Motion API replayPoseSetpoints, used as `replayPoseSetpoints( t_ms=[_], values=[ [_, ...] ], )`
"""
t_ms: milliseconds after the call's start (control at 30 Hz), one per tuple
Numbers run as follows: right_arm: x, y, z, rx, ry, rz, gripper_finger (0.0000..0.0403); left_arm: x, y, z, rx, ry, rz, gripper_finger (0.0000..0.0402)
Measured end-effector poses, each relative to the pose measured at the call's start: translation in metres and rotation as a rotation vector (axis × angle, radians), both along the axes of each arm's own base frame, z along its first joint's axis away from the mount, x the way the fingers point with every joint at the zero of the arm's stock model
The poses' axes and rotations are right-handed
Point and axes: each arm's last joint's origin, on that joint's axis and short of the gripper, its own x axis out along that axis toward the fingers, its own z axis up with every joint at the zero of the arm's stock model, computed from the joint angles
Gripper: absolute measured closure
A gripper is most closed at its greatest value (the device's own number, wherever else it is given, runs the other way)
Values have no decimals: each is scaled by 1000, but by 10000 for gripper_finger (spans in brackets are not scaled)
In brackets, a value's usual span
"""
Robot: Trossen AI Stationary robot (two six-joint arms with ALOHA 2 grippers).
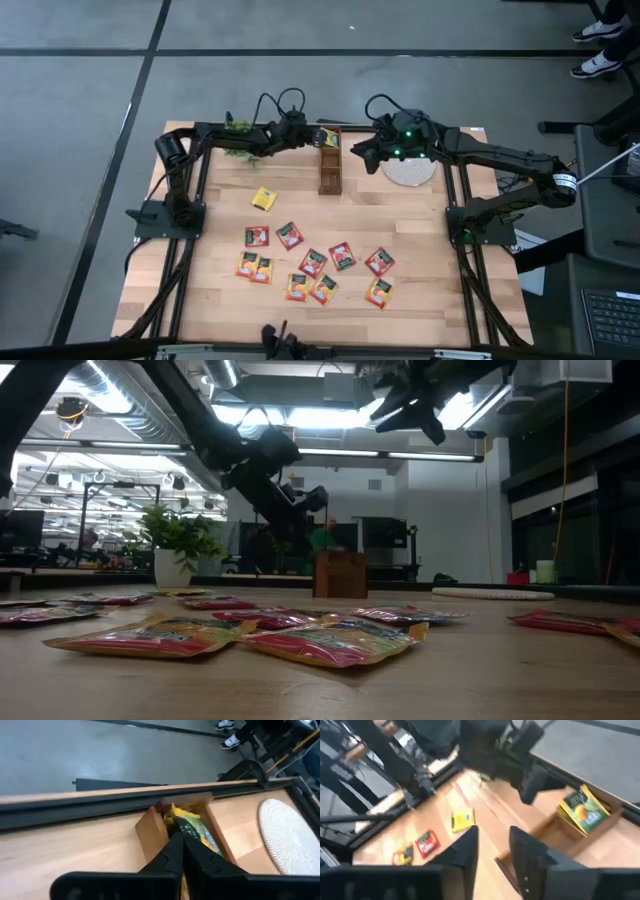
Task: Pick & Place Tea
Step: Adjust the yellow tea bags in the wooden organizer
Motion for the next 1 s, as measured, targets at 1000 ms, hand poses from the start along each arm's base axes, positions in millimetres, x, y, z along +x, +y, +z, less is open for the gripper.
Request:
replayPoseSetpoints(
  t_ms=[1000],
  values=[
    [8, -7, -20, -30, 129, -27, 399, -7, -3, -9, 2, 113, -48, 400]
  ],
)
